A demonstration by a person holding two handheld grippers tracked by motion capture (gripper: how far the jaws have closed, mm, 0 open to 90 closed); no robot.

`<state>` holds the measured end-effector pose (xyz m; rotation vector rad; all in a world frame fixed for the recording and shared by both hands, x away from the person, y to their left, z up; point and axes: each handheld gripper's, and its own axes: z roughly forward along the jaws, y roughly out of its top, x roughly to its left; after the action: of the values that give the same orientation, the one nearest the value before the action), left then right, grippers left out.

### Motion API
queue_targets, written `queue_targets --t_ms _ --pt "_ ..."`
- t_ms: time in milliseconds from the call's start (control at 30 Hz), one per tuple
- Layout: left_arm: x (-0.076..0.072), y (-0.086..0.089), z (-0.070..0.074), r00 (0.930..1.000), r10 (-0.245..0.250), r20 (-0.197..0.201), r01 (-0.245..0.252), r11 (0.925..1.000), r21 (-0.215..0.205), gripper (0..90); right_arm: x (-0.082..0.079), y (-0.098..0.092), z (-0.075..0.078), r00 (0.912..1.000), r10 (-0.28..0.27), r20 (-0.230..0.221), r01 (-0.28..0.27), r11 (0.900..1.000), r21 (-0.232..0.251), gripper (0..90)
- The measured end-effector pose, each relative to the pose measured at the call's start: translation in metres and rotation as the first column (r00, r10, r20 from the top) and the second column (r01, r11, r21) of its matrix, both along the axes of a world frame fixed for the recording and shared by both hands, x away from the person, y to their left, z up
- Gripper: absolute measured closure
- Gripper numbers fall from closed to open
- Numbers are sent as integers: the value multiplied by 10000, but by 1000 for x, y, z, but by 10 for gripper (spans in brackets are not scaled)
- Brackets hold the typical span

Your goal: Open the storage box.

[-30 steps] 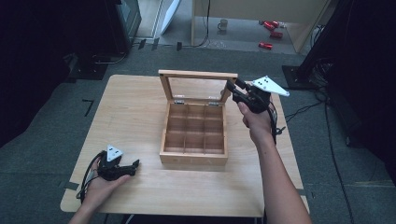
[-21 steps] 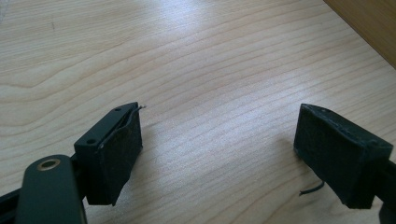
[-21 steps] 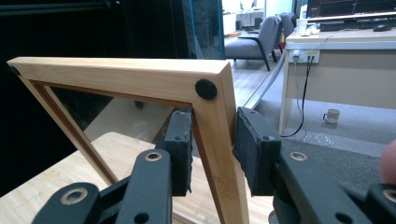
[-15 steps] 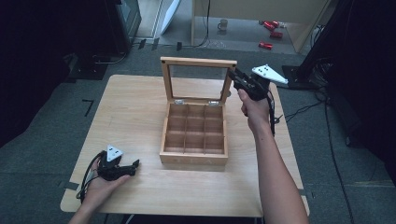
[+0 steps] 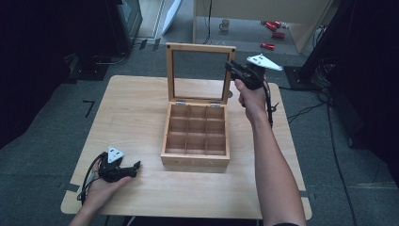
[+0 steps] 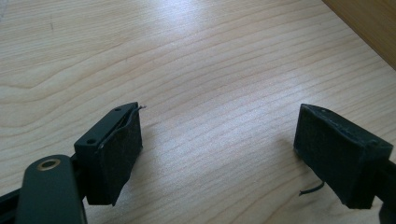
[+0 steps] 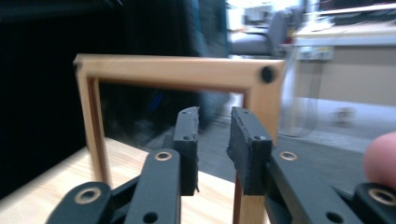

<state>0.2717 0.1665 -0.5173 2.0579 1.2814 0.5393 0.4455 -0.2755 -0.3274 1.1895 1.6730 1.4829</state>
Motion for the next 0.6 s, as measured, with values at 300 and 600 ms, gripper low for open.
queue_targets --t_ms 300,600 --pt "-1 1 0 9999 -111 13 111 9998 -180 156 18 10 -27 9881 -1108 -1066 1053 9929 -560 742" --pt "-2 0 0 9999 -123 24 123 9999 7 155 19 -6 -34 9804 -1504 -1273 1501 9886 -122 747"
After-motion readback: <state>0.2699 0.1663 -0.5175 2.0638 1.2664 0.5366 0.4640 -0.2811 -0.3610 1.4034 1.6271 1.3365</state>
